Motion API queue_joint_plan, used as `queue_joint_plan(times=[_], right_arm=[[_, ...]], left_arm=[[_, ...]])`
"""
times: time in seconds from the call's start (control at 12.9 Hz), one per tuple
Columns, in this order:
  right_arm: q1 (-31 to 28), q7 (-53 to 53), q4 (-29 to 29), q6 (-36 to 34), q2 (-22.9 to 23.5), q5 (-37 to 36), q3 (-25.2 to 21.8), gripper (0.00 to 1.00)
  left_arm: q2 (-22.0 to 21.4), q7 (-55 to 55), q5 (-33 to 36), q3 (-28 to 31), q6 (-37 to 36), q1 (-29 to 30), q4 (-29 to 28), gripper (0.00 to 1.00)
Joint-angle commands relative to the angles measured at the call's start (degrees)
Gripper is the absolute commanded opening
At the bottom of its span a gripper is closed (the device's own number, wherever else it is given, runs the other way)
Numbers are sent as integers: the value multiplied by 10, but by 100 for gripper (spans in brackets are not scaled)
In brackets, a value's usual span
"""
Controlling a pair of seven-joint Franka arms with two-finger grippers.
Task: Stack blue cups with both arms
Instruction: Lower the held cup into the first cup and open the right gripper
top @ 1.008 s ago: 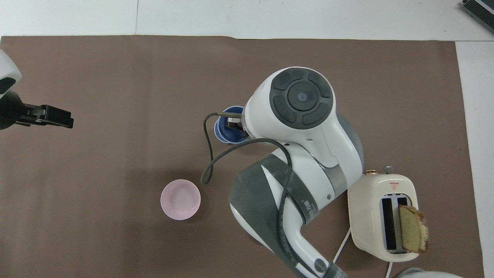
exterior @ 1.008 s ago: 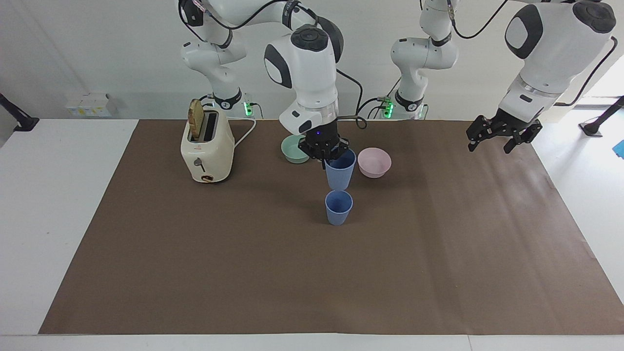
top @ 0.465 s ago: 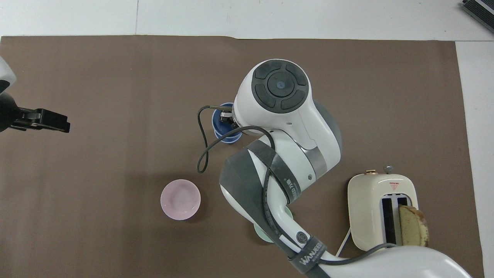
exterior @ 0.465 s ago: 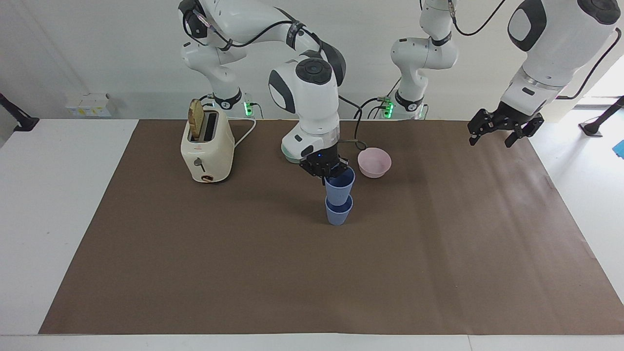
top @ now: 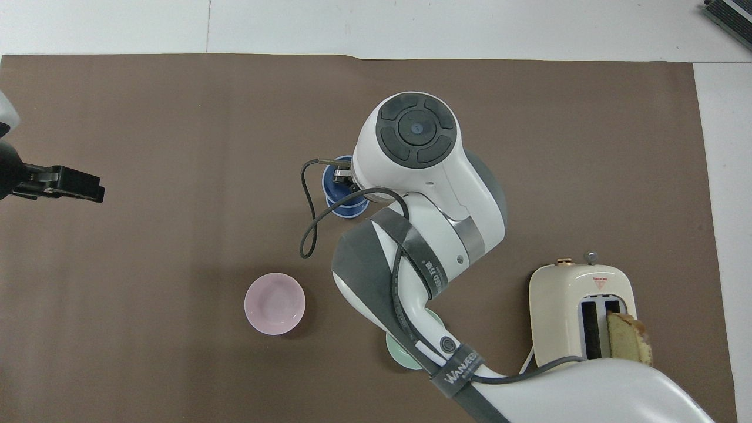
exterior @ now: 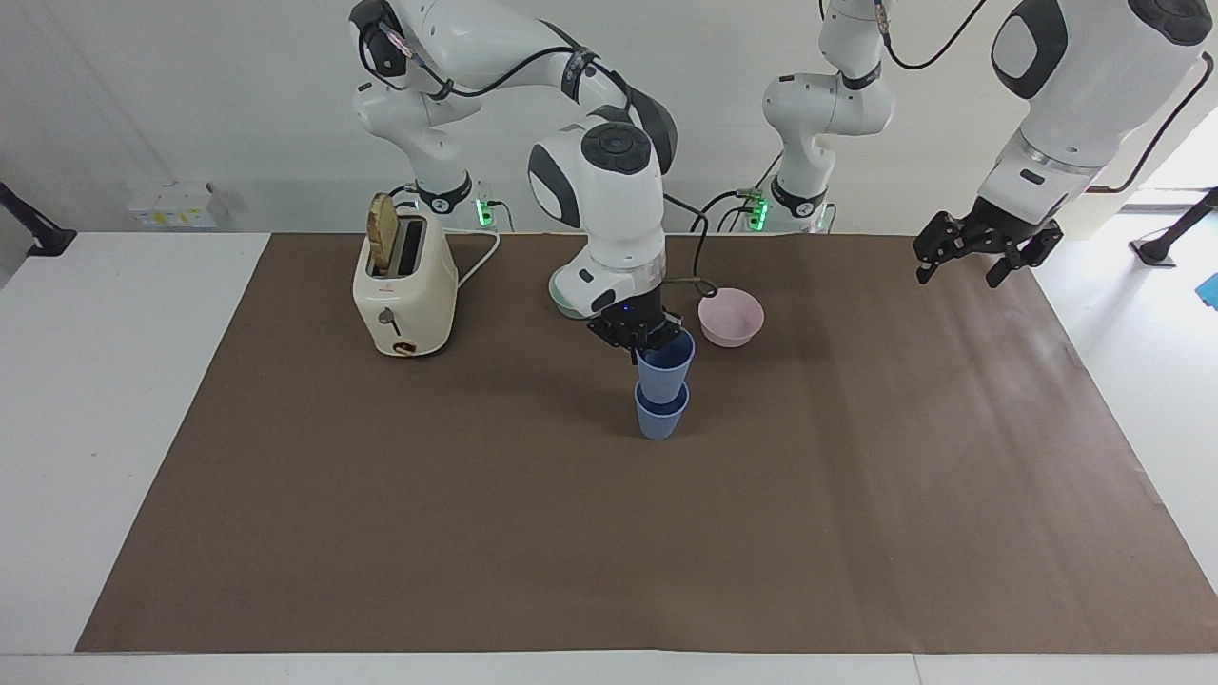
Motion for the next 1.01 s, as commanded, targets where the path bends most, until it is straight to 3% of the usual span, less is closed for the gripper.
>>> queue_joint_plan(times=[0.0,0.93], right_arm=[[-4,8,-19,24,0,-15,5,0],[-6,3,-58,79,15,-15,5,0]], left_arm=[[0,9,10,-6,-3,8,8,100],[-9,8,10,-4,-10,9,9,100]])
